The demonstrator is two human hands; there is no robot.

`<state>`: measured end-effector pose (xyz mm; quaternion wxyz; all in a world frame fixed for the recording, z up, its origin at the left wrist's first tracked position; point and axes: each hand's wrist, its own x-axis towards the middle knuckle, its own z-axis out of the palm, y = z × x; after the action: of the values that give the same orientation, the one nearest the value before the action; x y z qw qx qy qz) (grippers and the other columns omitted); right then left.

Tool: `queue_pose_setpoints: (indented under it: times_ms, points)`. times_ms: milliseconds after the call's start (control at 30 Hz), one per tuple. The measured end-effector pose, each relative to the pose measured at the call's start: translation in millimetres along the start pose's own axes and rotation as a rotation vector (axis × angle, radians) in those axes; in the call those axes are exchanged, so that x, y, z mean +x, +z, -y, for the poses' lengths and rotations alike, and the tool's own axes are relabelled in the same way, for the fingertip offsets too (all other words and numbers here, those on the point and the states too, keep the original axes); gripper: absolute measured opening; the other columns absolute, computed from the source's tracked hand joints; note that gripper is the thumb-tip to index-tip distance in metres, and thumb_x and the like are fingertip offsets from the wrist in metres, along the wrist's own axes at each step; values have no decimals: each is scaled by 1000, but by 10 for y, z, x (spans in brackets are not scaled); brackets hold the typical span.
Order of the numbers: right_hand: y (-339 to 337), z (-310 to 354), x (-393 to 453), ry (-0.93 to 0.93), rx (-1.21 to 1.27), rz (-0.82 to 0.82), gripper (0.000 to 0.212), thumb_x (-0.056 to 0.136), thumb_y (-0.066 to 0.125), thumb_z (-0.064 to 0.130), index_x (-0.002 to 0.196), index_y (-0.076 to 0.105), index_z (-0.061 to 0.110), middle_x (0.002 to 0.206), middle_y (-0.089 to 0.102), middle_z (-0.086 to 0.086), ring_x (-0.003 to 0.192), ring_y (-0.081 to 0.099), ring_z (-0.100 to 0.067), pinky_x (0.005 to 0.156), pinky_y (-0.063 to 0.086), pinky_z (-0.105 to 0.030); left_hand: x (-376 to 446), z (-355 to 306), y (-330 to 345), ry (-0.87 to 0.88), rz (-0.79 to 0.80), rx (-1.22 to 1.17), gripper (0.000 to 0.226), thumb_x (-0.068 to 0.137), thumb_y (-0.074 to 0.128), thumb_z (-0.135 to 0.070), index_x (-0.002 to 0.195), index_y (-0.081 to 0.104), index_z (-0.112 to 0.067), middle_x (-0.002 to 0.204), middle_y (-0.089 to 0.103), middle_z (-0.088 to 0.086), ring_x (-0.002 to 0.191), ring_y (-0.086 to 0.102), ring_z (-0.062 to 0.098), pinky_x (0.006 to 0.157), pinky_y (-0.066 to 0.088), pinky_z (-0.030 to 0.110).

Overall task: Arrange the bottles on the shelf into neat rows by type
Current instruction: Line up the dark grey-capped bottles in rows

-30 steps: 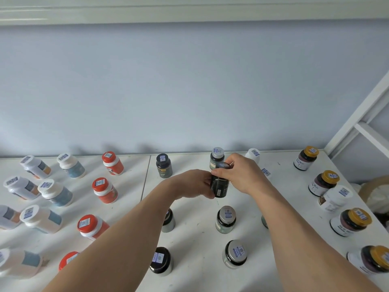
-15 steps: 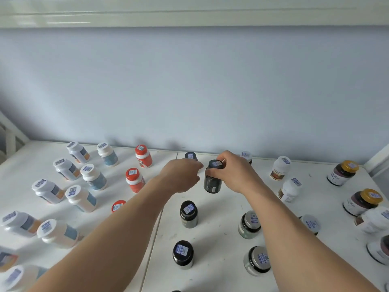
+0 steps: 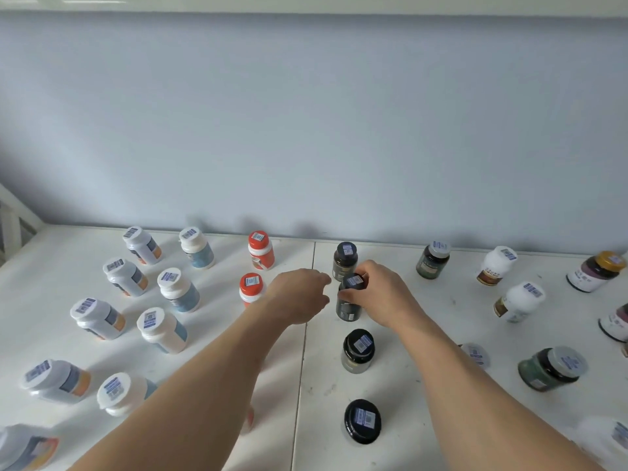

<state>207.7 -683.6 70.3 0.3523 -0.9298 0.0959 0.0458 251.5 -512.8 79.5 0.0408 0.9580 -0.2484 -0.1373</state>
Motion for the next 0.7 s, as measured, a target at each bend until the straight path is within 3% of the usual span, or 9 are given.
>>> queue_pose_setpoints:
  times_ms: [200,400,600,700]
  points:
    - [170,12,19,22,-7,-38,49,72,77,47,108,53,24,103,54,2,88,57,-14,68,41,-29,17,91,8,35,-7,4,46,95,47,-39,140,43,-29,141,50,-4,128,46,20,95,42,37]
    - [18,4,-1,36,-25,52,65,68,77,52,120,50,26,113,51,5,97,55,-12,77,43,-29,67,72,-163,55,-70,-2,45,95,46,-40,138,45,-28,138,52,-4,125,49,20,92,44,37]
    - [-750,-247,134,-10,-27,-217,46,79,72,46,116,58,21,114,57,1,101,55,-11,85,43,-27,216,-332,-364,122,-167,-62,24,92,48,-38,107,58,-21,109,62,-3,103,60,25,72,44,33]
    - [-1093,-526,256,31,-38,-251,48,82,71,39,123,56,19,124,54,-3,111,54,-14,85,36,-23,376,-632,-378,154,-145,-125,39,93,48,-42,129,52,-28,132,55,-8,120,52,21,90,43,35]
